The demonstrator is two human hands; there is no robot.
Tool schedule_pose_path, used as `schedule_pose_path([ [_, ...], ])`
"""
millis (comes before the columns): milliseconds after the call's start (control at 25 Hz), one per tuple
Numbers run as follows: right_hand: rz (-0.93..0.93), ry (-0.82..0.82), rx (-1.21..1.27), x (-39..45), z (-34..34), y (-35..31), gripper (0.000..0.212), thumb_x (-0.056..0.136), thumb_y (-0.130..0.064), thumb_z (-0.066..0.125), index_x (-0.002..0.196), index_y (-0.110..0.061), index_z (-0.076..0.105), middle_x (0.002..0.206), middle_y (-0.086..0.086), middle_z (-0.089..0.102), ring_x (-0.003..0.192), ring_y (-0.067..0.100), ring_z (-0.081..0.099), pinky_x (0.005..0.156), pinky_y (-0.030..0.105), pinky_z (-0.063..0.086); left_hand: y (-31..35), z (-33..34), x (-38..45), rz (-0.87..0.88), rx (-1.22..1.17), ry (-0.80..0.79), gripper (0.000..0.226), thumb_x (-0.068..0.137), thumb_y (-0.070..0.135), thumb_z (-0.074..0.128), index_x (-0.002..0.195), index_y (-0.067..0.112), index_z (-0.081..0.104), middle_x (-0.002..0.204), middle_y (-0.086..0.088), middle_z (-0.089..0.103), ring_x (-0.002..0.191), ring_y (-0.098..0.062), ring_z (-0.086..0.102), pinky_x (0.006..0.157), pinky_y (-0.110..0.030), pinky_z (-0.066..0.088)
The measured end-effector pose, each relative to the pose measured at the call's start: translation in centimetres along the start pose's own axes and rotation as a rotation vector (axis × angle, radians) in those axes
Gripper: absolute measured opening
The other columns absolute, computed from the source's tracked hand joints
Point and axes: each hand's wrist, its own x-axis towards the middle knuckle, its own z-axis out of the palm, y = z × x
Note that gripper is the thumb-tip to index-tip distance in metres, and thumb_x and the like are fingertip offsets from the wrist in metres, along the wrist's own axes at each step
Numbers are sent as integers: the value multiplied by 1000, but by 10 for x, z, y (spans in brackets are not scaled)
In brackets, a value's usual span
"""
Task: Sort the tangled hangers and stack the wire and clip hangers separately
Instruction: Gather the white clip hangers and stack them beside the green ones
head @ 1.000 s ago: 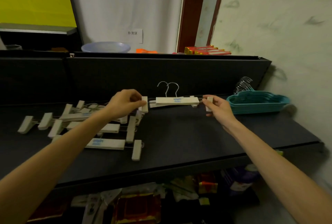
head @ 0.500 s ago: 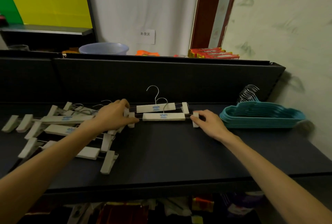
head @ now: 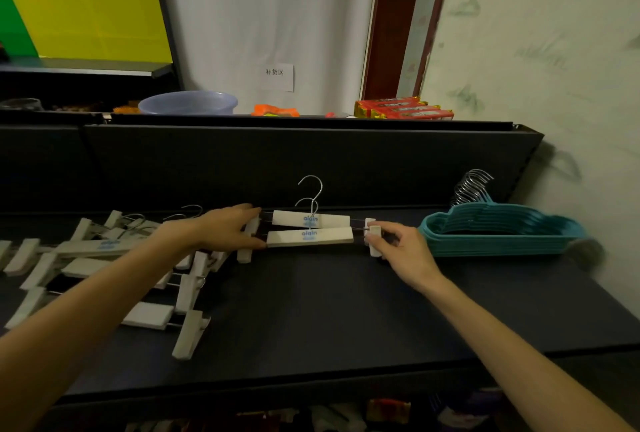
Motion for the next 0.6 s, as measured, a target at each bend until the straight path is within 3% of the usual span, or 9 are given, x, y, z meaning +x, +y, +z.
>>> schedule_pose_path([
  [160,-8,43,-64,-18,3,-3,33,91,-32,71,123,-25,69,91,-7,71,70,-2,64,65,19,54,5,11,-1,-25,121,4,96,92,59,59,161,19,4,168,-7,6,151,-27,22,120,-44,29],
  [280,-31,56,-49,-26,5,0,35,91,-34,71,124,-24,69,106,-9,71,94,0,67,82,23,56,10,14,-2,-24,199,35,100,91,67,52,161,16,1,168,-11,5,152,-29,20,119,-45,30],
  [360,-31,63,-33,-29,6,0,33,91,-32,71,124,-25,69,110,-9,70,101,5,66,87,25,55,12,17,-1,-37,203,36,107,87,75,50,160,16,1,168,-12,3,153,-30,17,119,-46,29],
  [480,36,95,44,-21,6,-6,24,93,-26,70,117,-31,67,102,-4,72,80,9,68,71,23,57,13,18,-1,-44,83,29,109,84,75,54,160,16,3,168,-10,3,152,-29,17,119,-46,28],
  [600,107,118,52,-10,6,-13,24,95,-24,68,119,-24,67,91,-4,69,66,9,64,54,17,50,14,14,-1,-19,-78,41,98,90,67,54,161,16,8,167,-9,5,149,-29,27,117,-44,32],
])
